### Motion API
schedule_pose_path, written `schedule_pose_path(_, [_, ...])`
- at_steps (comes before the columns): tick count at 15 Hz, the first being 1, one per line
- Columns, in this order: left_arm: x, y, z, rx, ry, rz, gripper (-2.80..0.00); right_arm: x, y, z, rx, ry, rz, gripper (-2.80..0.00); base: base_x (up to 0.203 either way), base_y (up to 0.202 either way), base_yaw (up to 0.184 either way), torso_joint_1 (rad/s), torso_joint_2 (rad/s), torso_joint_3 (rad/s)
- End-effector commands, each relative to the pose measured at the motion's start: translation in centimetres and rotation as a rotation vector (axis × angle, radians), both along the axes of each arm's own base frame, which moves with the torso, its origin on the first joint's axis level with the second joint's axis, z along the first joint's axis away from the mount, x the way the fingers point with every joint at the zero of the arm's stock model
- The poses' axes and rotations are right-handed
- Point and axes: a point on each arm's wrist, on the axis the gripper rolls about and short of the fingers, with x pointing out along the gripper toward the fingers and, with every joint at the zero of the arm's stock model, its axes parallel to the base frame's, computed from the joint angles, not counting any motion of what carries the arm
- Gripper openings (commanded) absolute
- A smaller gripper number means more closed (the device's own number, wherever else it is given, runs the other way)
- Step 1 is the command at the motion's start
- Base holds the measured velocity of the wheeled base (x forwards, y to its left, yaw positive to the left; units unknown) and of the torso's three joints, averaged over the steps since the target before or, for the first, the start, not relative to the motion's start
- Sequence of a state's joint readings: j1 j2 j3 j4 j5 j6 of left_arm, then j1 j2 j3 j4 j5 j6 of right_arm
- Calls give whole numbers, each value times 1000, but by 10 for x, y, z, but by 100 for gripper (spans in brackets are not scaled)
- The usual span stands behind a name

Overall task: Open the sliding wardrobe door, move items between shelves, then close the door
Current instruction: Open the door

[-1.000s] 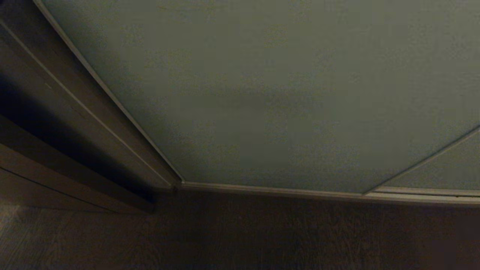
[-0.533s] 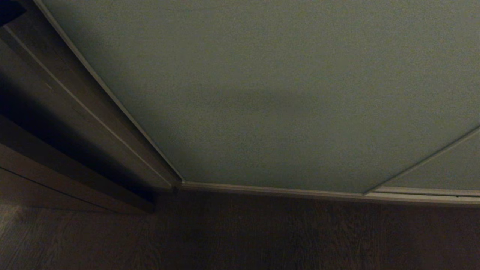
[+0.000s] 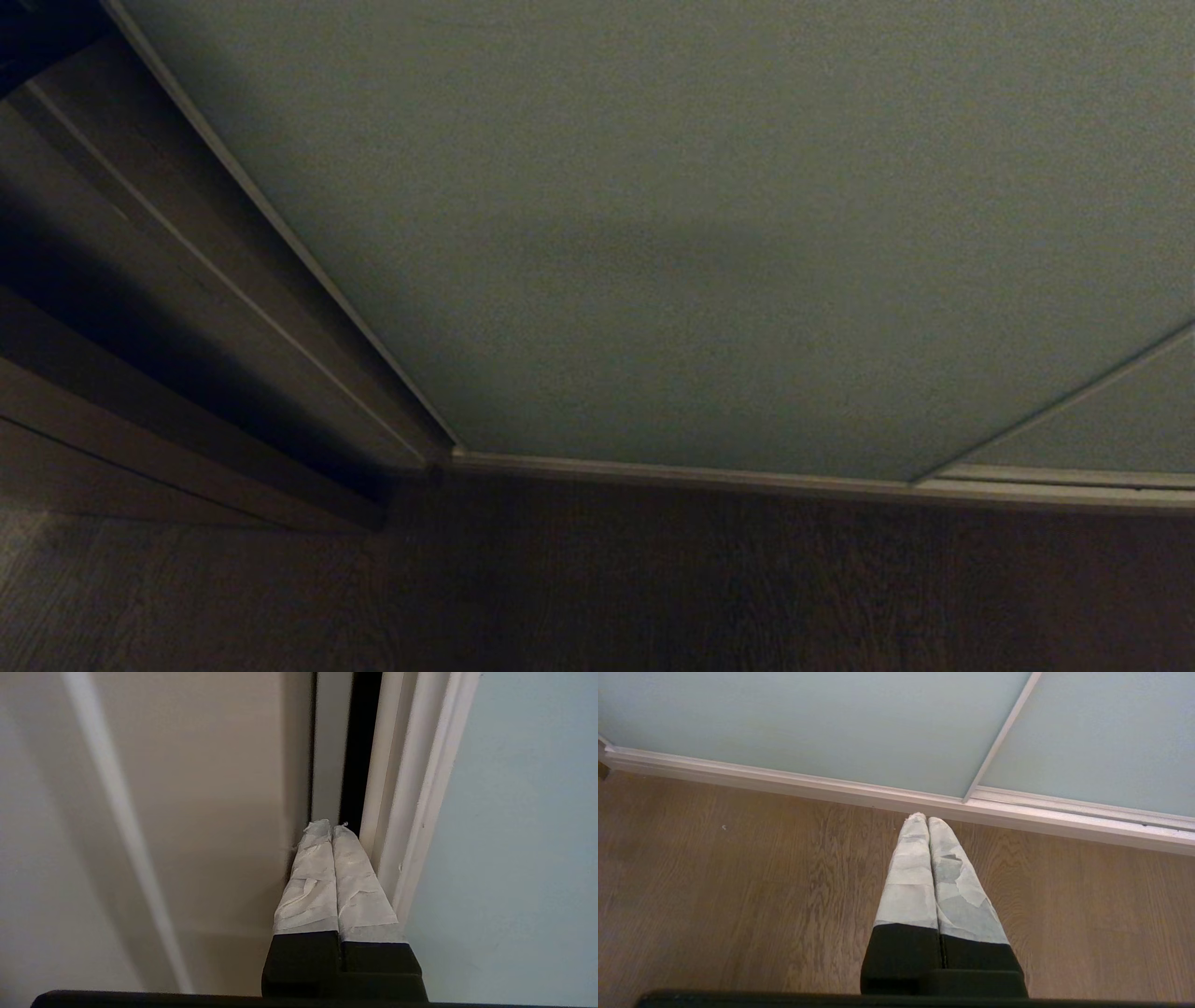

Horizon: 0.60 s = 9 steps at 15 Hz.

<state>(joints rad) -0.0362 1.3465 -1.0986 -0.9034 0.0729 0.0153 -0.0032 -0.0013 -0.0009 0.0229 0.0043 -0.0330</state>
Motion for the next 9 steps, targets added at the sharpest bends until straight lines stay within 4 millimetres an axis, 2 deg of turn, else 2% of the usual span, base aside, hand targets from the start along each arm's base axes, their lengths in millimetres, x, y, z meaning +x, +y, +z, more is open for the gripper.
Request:
schedule_pose_path(1, [0,-6,1,0,-9,-26,-280,0,0,0,-1,-1,0,-280,0,0,0,0,0,0])
schedule_pose_path(9, [1,-33,0,8,7,-144,-280,0,0,0,-1,-1,0,-280,0,0,0,0,0,0])
